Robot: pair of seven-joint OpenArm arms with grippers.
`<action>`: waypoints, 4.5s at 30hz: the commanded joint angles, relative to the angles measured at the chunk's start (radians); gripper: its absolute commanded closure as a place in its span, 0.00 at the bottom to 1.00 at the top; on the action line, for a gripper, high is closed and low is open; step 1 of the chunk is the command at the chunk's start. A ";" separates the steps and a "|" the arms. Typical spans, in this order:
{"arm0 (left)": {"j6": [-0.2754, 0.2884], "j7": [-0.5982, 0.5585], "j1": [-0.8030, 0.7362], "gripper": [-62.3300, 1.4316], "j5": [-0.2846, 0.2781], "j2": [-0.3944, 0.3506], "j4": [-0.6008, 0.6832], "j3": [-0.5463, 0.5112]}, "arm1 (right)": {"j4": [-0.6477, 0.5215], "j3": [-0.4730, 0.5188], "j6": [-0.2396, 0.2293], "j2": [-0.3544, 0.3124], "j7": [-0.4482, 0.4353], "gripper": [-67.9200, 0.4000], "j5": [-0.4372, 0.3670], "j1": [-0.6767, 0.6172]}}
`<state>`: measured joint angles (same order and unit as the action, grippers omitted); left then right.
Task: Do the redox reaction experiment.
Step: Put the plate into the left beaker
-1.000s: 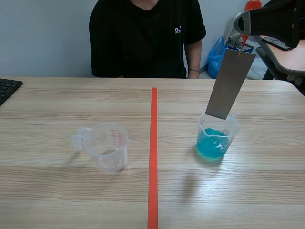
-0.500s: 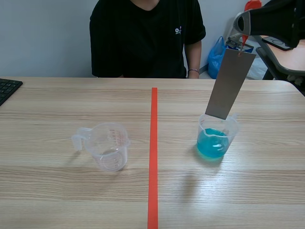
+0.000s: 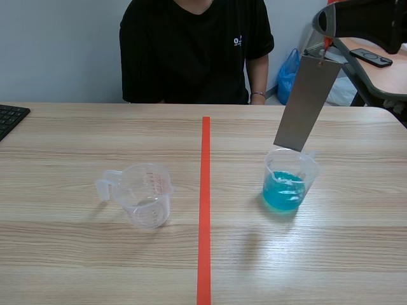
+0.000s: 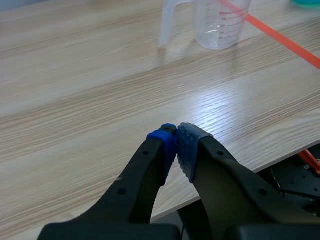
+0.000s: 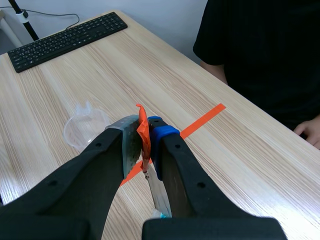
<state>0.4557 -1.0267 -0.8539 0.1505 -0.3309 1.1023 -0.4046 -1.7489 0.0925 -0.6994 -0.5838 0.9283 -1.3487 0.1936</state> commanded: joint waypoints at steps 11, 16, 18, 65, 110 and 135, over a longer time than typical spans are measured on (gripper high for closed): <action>-0.002 -0.021 -0.013 0.91 0.003 -0.002 0.013 -0.023 | -0.008 -0.064 -0.001 0.052 -0.034 0.97 0.003 0.095; -0.002 -0.021 -0.013 0.91 0.003 -0.002 0.013 -0.023 | -0.008 -0.114 -0.001 0.111 -0.036 0.97 0.047 0.130; -0.002 -0.021 -0.013 0.91 0.003 -0.002 0.013 -0.023 | -0.008 -0.139 -0.001 0.142 -0.036 0.97 0.067 0.142; -0.001 -0.024 -0.013 0.91 0.002 -0.002 0.013 -0.023 | -0.008 -0.578 -0.004 0.529 -0.109 0.97 0.520 0.188; 0.002 -0.080 -0.013 0.91 0.000 -0.002 0.013 -0.023 | 0.382 -0.637 -0.004 0.529 -0.523 0.97 0.853 0.186; 0.002 -0.080 -0.013 0.91 0.000 -0.002 0.013 -0.023 | 0.422 -0.760 -0.046 0.529 -0.584 0.13 0.972 0.185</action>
<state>0.4561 -1.0859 -0.8536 0.1596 -0.3244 1.1061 -0.4141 -1.3106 -0.6621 -0.7383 -0.0586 0.3561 -0.3557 0.3542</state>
